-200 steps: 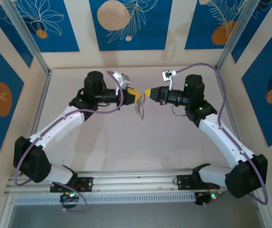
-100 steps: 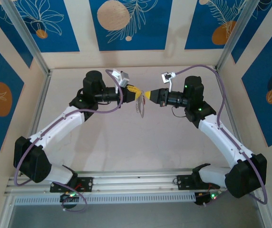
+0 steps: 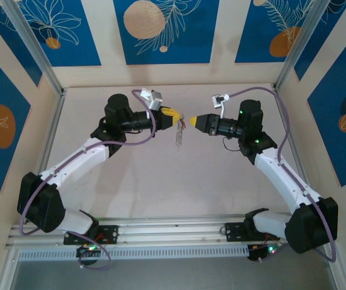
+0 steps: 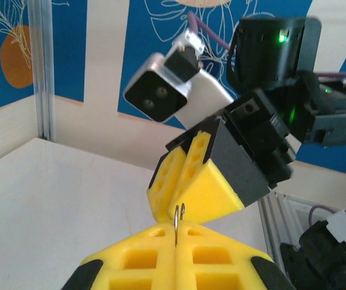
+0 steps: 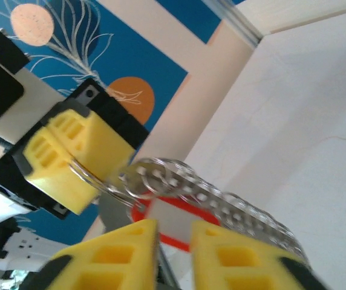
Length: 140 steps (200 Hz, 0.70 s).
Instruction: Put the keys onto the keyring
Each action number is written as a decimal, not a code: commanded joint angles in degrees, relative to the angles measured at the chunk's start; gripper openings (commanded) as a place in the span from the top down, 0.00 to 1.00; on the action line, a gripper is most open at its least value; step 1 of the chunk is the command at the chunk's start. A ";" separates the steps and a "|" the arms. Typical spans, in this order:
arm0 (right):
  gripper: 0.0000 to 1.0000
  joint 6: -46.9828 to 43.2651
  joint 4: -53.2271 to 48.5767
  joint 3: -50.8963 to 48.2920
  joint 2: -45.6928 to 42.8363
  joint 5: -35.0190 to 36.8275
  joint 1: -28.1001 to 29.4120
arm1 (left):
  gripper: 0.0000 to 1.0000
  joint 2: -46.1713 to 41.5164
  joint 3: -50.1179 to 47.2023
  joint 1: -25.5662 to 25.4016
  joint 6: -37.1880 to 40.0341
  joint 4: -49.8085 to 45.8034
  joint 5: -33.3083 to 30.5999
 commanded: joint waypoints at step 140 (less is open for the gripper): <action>0.36 11.59 22.86 1.36 1.83 5.15 -0.48 | 1.00 8.49 -3.64 -0.05 -32.57 41.13 -3.83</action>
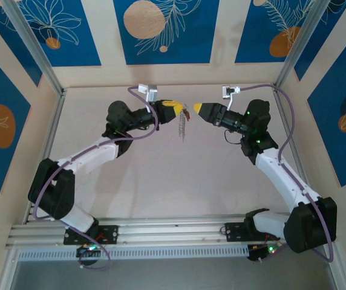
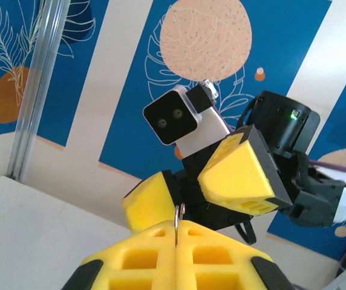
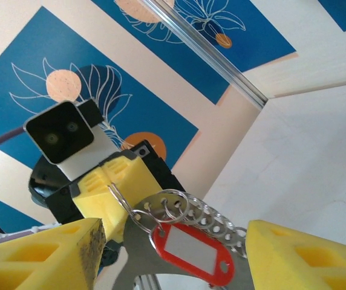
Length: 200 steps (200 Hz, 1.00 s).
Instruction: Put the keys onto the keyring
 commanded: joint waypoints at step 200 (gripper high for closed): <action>0.64 2.45 15.03 3.53 7.26 -3.26 3.47 | 1.00 4.57 2.16 -0.17 -18.75 13.32 -2.79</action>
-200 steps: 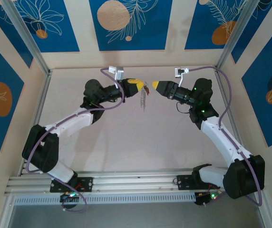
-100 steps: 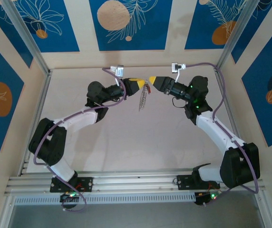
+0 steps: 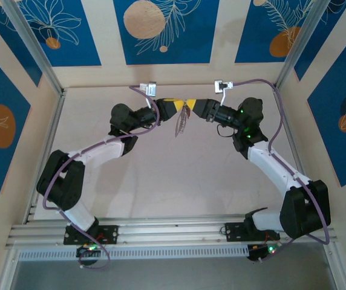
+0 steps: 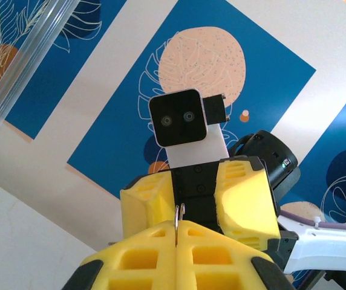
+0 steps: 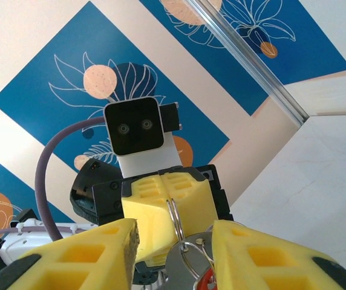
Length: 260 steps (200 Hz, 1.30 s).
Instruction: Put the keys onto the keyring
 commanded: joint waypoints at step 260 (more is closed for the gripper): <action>1.00 -13.45 -18.34 11.52 5.67 -14.37 -4.45 | 0.54 -7.22 9.92 6.03 21.84 -32.45 7.12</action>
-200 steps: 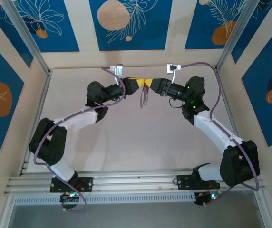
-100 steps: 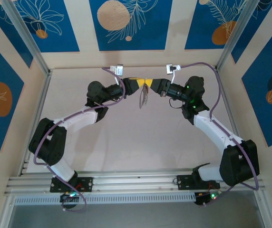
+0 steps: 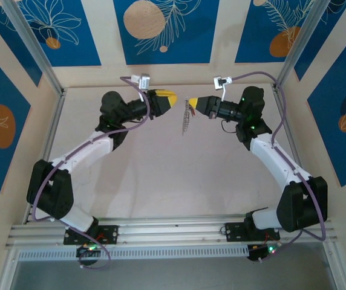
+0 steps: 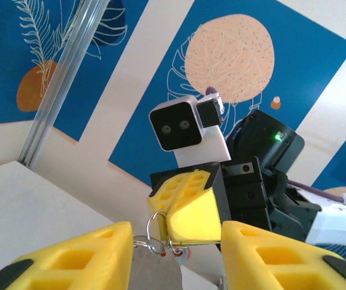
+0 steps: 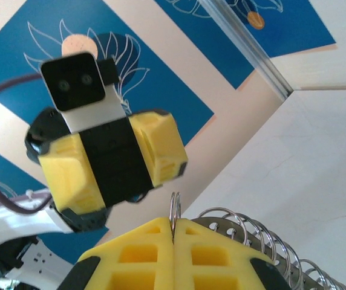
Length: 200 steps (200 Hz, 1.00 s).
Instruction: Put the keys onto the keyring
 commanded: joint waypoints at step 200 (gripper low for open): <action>1.00 -8.27 -9.03 15.68 15.13 -16.29 -0.64 | 0.50 16.59 27.73 7.03 9.62 -30.58 23.12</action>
